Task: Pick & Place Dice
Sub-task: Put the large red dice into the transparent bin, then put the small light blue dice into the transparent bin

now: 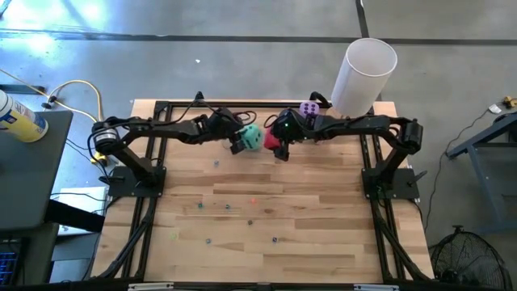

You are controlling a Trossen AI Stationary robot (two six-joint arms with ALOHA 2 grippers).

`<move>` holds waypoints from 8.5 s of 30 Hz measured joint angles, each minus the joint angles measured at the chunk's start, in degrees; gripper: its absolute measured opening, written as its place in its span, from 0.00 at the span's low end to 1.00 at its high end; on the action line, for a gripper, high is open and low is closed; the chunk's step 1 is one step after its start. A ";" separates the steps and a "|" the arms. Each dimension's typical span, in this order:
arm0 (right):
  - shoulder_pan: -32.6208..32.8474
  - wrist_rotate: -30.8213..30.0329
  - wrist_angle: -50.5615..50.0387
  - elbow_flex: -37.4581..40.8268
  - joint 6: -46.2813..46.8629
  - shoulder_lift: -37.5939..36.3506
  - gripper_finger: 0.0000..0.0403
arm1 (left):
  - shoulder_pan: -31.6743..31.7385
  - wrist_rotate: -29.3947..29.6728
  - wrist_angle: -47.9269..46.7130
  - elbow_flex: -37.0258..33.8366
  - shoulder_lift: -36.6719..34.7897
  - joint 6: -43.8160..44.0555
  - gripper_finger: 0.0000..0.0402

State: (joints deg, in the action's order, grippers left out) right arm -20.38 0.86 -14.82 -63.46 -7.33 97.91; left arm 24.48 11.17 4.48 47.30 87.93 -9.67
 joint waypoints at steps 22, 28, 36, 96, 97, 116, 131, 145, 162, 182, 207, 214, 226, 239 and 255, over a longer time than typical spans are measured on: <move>0.15 2.30 -0.18 0.09 -0.32 0.02 0.97 | -5.39 -22.82 29.16 -0.05 -0.99 -8.76 0.27; 0.24 2.30 0.18 0.09 -0.35 0.02 0.97 | -4.65 -24.41 33.67 -0.01 4.21 -11.11 0.27; 0.57 2.71 1.37 0.09 -0.87 0.02 0.97 | -3.05 -27.62 42.33 -0.01 10.87 -8.06 0.27; 1.44 -2.92 7.60 0.20 -1.45 0.16 0.97 | 2.61 -41.58 41.97 2.84 17.64 8.00 0.27; 1.42 -2.51 8.01 0.20 -1.42 0.14 0.97 | 2.57 -41.93 43.19 2.78 17.67 8.02 0.27; 1.57 -1.35 10.28 0.04 -0.29 0.74 0.97 | 2.52 -40.01 45.79 3.05 19.85 6.49 0.27; 2.02 3.88 17.35 -0.16 -1.68 0.57 0.97 | 3.09 -37.51 42.23 2.94 21.87 7.36 0.27; 9.59 -13.26 12.65 -0.08 -3.63 -5.67 0.97 | 3.04 -38.10 39.14 3.07 13.08 9.99 0.27; 45.77 -42.33 -16.94 2.86 29.14 -21.52 0.97 | -0.39 -42.83 -6.33 3.05 -9.86 7.37 0.27; 71.51 -59.79 11.14 22.47 55.58 -8.28 0.97 | -32.09 -35.20 -31.46 1.71 -11.07 7.14 0.27; 65.18 -51.69 21.14 22.47 43.08 -5.97 0.97 | -45.00 -1.29 -16.51 -11.99 -10.39 17.57 0.27; 65.20 -51.65 21.18 22.47 43.06 -5.97 0.97 | -46.87 4.20 -14.45 -12.01 -9.59 16.36 0.29; 65.20 -51.67 21.14 22.45 43.04 -5.97 0.97 | -51.04 9.36 -11.07 -11.99 -6.39 18.14 0.51; 64.08 -49.88 21.17 22.45 43.06 -5.97 0.97 | -51.12 7.33 -11.25 -11.99 -6.39 20.66 0.53; 64.08 -48.67 22.57 22.43 43.04 -5.97 0.97 | -47.76 -0.11 -5.55 -13.06 -1.82 21.07 0.53</move>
State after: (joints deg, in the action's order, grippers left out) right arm 43.70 -47.81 7.76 -41.04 35.71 91.94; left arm -23.28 11.06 -1.06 34.23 86.11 11.39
